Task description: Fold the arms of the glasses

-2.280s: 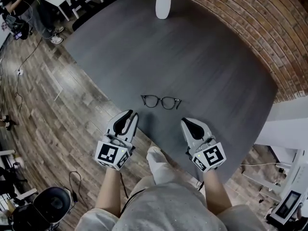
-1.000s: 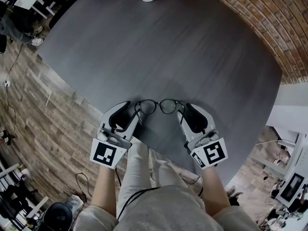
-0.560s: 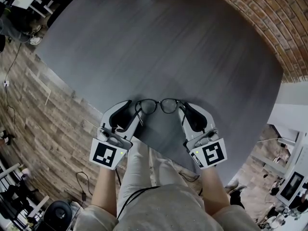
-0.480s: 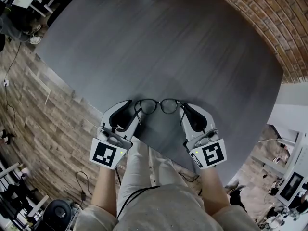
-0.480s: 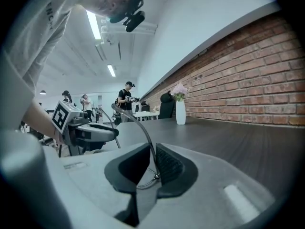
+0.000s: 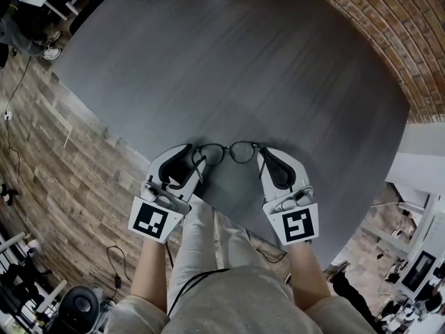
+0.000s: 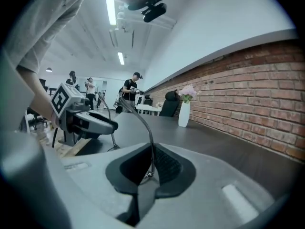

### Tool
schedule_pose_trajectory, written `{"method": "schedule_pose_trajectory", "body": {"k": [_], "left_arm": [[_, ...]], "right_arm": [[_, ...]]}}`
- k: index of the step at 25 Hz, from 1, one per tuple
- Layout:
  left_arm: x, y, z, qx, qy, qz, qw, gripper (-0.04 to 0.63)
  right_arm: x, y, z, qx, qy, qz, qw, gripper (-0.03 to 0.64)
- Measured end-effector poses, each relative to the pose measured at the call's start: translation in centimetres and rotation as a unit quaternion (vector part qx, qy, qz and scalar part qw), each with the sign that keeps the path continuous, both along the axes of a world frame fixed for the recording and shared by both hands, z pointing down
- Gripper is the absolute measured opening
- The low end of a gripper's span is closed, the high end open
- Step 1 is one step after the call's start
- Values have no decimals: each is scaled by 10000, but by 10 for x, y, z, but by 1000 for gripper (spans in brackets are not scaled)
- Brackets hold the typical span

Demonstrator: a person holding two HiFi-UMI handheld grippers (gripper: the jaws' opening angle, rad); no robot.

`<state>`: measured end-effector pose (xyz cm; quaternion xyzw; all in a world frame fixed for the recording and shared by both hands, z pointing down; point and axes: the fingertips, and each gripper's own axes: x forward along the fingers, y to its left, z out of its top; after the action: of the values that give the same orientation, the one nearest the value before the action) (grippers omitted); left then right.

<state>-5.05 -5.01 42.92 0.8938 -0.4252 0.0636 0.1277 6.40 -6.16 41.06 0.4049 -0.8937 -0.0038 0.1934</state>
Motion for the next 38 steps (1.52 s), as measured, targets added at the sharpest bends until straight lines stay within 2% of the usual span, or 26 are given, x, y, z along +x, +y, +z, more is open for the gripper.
{"method": "schedule_pose_trajectory", "body": {"k": [4, 8, 16, 26, 30, 38], "left_arm": [[-2, 2, 1, -26, 16, 13, 10000, 137], [-8, 4, 4, -68, 49, 27, 10000, 137], [-11, 7, 4, -42, 63, 158, 9998, 135], [-13, 12, 4, 15, 87, 341, 9994, 135], [-13, 14, 4, -7, 101, 389, 9992, 135], [-15, 15, 6, -9, 105, 377, 9992, 135]], "right_arm": [[-3, 1, 4, 35, 469, -45, 9989, 11], [-14, 1, 8, 77, 692, -91, 9975, 11], [-40, 3, 14, 448, 1442, -576, 9869, 11], [-64, 11, 31, 879, 2407, -1303, 9578, 15], [-73, 15, 41, 1088, 2872, -1614, 9379, 18], [-83, 21, 60, 1275, 3441, -2053, 9073, 15]]}}
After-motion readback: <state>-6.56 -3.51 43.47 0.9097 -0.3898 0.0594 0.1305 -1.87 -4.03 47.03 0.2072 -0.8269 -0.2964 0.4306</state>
